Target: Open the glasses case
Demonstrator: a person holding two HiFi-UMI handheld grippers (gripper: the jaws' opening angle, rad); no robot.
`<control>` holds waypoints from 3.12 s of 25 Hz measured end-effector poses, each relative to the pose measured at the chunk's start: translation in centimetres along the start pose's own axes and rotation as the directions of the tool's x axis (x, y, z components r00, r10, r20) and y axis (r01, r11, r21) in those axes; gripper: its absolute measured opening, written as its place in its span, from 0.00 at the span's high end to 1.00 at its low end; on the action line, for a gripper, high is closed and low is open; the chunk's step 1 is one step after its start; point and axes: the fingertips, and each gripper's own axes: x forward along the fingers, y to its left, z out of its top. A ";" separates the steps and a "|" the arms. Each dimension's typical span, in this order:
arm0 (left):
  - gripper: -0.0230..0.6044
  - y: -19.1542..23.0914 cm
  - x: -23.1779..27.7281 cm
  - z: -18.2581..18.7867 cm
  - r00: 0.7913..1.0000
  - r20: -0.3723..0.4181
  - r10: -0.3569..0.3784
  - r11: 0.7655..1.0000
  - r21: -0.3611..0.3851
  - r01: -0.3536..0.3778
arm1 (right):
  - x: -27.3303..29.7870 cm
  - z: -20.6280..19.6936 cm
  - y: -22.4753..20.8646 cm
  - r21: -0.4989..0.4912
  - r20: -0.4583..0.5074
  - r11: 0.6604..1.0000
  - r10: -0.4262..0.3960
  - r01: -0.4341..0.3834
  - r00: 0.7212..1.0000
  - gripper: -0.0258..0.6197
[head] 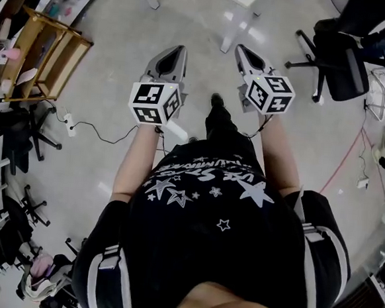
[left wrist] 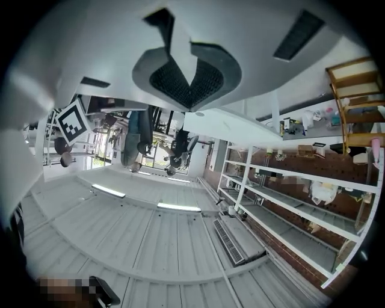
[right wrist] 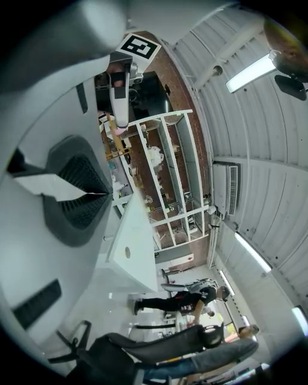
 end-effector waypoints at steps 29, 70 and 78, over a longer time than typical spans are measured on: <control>0.94 4.0 18.8 6.1 0.993 0.019 0.114 0.992 0.049 -0.115 | 14.0 10.3 -14.5 -0.036 -0.006 0.993 0.109 -0.109 0.994 0.95; 0.94 26.3 42.0 10.1 0.942 -0.123 -0.312 0.948 0.017 0.317 | 40.0 16.4 -19.8 -0.043 -0.017 0.951 -0.307 0.307 0.951 0.95; 0.94 26.9 45.4 8.5 0.902 -0.182 -0.391 0.916 0.022 0.401 | 40.9 14.6 -20.5 -0.024 -0.074 0.932 -0.361 0.361 0.930 0.95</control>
